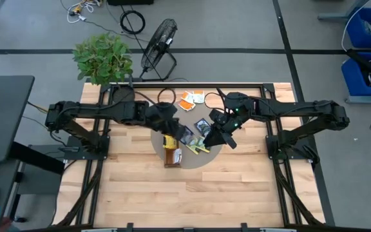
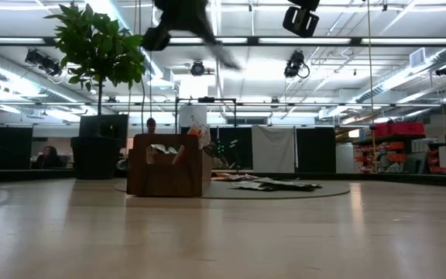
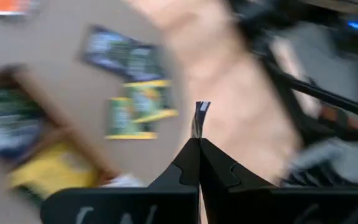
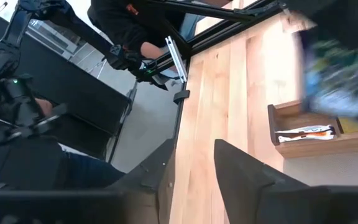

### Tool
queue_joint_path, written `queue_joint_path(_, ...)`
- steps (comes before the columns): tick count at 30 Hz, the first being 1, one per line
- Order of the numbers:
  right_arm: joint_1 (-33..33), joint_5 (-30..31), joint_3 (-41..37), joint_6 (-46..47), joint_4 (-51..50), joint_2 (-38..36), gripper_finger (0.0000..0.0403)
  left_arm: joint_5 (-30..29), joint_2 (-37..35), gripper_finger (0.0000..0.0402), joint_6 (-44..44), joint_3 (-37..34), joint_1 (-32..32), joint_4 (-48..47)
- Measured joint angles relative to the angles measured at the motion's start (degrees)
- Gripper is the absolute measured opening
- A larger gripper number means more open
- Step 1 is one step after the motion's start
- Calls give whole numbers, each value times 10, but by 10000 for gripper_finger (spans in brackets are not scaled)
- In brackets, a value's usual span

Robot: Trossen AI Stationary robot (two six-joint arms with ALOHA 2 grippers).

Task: Pick & Place Tea
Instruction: Put the violet tea bag into the top section of the wooden organizer

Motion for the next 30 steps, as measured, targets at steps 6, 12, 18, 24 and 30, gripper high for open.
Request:
queue_joint_path(6,0,14,0,0,0,0,123,-168,0,1,-121,0,-1,-117)
queue_joint_path(12,0,36,0,0,0,0,123,-264,13,1,-198,0,-12,-121)
queue_joint_path(18,0,42,0,0,2,0,123,-278,73,1,-238,0,-23,-125)
queue_joint_path(24,0,42,0,9,6,0,123,-286,116,1,-276,0,-17,-147)
queue_joint_path(30,0,43,0,11,13,0,123,-318,141,1,-317,0,-14,-162)
